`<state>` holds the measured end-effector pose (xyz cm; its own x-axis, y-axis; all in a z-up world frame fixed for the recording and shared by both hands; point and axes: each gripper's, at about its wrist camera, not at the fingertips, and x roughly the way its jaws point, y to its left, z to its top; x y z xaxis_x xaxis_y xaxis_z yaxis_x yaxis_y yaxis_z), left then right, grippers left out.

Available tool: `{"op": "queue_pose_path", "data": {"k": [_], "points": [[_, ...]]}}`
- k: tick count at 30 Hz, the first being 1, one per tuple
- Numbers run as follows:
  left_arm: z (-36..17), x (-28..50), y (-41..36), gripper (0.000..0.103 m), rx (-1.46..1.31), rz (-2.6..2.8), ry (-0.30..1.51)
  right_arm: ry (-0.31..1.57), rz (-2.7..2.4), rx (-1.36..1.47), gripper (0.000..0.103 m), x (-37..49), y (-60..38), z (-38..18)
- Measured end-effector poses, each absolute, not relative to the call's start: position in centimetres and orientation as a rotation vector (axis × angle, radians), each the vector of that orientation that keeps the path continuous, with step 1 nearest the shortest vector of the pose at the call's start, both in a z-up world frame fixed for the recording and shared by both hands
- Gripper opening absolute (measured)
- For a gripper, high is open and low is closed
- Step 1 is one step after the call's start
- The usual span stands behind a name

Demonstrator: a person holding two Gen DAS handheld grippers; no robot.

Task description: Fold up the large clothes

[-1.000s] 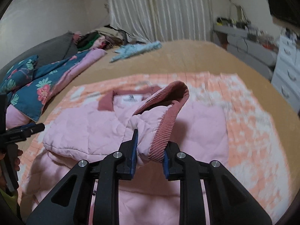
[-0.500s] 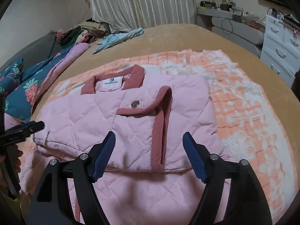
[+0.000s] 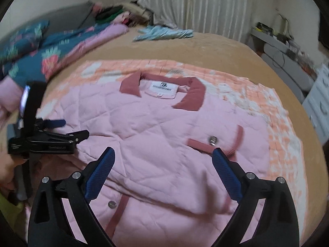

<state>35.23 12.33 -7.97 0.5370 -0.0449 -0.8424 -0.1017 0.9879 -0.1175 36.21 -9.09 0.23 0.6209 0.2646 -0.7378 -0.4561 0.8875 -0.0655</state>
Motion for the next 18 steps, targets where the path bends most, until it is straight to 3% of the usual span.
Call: {"op": "queue_pose_path", "data": {"k": [9,18], "points": [[-8.7,35.2,12.9,0.095,-0.169,0.017,0.994,1.019,0.370,-0.340,0.099,40.7,-5.5,-6.1],[-7.8,34.3,12.2,0.094,-0.136,0.034,0.983,1.055,0.343,-0.297,0.099,42.3,-5.3,-8.6]]}}
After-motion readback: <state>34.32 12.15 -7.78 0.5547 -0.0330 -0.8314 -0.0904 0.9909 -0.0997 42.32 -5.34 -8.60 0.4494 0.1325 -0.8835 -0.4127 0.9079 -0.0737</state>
